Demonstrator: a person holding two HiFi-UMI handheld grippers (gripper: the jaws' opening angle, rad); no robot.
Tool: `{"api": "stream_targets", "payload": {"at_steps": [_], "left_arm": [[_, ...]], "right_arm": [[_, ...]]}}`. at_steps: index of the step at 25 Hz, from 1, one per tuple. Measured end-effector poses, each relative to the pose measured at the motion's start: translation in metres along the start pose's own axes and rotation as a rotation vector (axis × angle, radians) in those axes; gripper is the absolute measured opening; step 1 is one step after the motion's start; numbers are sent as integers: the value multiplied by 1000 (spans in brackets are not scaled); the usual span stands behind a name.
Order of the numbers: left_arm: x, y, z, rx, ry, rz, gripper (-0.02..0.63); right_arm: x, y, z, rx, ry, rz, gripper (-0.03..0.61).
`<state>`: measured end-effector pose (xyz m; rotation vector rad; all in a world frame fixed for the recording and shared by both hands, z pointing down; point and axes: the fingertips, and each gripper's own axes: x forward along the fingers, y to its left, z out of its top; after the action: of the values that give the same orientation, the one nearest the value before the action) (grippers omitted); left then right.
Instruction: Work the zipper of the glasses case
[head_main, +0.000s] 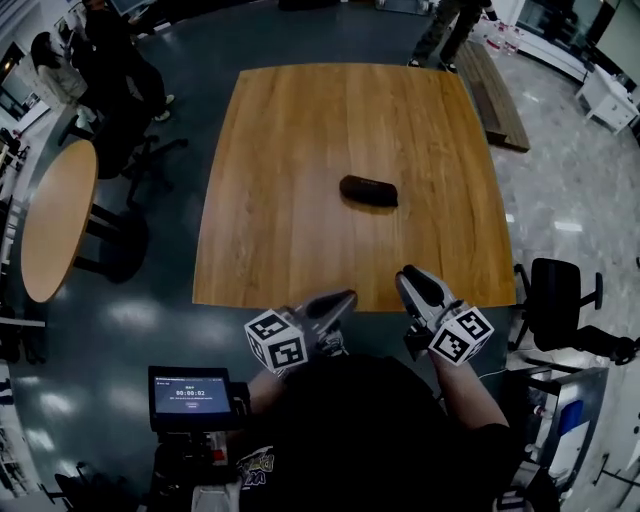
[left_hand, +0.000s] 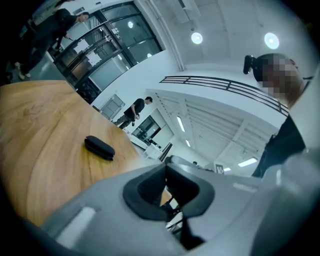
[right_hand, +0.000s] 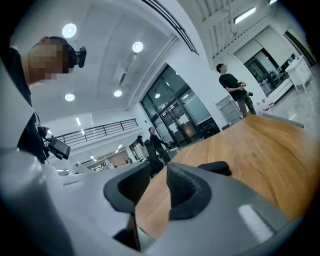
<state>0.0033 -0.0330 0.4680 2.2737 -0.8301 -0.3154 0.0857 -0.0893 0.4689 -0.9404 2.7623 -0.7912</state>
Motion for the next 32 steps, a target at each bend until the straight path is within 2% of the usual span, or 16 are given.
{"api": "stream_targets", "payload": {"at_steps": [4, 8, 11, 14, 16, 21, 26, 30, 32], "left_arm": [[-8, 18, 7, -53, -21, -2, 3], [-9, 22, 7, -70, -41, 2, 3], [-16, 30, 12, -84, -56, 29, 3], [-30, 48, 18, -104, -76, 56, 3], [-44, 60, 25, -118, -85, 91, 3], [-71, 73, 40, -139, -117, 240, 3], [-72, 80, 34, -167, -148, 313, 3], [-57, 81, 34, -180, -138, 333, 3], [-51, 83, 34, -192, -147, 339, 3]], "right_arm": [[37, -40, -13, -77, 117, -7, 135], [58, -110, -28, -167, 281, -64, 160], [80, -165, -34, -260, 418, -110, 219], [118, -204, -44, -363, 585, -112, 303], [148, -214, -50, -414, 684, -79, 344], [195, -224, -82, -559, 936, 75, 386], [209, -222, -115, -480, 1087, 228, 417], [206, -220, -134, -510, 1186, 329, 419], [203, -217, -142, -548, 1207, 374, 398]]}}
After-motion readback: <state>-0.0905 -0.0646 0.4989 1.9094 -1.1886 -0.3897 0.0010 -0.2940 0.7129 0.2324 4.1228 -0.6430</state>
